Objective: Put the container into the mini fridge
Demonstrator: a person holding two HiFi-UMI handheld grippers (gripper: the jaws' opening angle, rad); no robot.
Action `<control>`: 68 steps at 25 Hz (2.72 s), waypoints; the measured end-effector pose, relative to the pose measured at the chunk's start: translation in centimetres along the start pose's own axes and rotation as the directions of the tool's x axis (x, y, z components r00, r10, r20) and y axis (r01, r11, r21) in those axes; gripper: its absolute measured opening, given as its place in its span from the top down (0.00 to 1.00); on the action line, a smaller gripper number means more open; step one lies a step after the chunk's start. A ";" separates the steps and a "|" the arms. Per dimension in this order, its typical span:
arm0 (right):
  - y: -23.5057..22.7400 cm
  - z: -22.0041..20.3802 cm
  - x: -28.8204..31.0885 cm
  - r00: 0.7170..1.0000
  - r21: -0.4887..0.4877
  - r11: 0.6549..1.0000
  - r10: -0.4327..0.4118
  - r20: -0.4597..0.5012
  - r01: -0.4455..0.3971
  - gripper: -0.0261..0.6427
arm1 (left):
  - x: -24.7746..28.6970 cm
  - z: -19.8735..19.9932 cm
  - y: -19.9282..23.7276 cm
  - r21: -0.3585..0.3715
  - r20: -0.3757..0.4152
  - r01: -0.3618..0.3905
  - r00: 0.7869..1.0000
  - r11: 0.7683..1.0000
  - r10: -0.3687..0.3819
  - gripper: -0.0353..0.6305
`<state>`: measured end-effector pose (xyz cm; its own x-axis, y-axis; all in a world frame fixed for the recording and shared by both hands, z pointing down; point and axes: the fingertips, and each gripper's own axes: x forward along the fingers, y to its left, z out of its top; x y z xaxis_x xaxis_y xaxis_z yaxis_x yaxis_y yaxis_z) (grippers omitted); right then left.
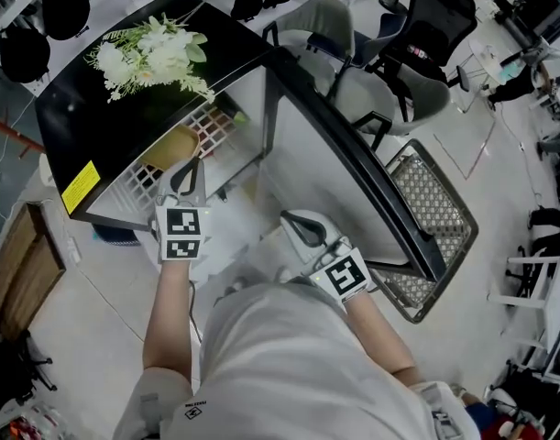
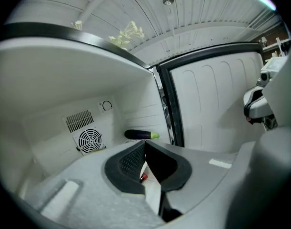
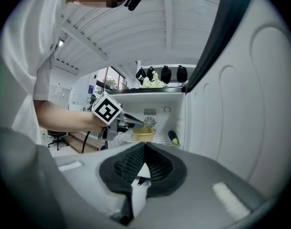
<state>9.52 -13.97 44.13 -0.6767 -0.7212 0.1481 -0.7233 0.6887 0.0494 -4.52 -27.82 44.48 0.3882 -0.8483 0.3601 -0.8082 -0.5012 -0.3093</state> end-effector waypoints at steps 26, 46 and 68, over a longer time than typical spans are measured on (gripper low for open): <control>7.1 0.9 4.7 0.944 -0.010 0.944 0.329 -0.003 -0.329 0.96 | -15.8 -5.6 -1.2 -0.239 -0.005 -0.164 0.986 0.957 0.168 0.94; 16.0 2.7 8.8 0.872 -0.077 0.868 0.490 -0.017 -0.490 0.96 | -25.9 -9.9 3.2 -0.353 -0.024 -0.322 0.942 0.878 0.335 0.94; 19.0 4.9 9.1 0.847 -0.080 0.846 0.531 0.021 -0.528 0.96 | -28.1 -9.9 3.7 -0.380 0.008 -0.326 0.935 0.866 0.355 0.94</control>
<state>-11.04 -7.79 41.58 -0.9600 -0.2473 0.1310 -0.2437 0.9689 0.0431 -22.80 -4.13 41.93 0.0796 -0.9723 0.2197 -0.9944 -0.0929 -0.0508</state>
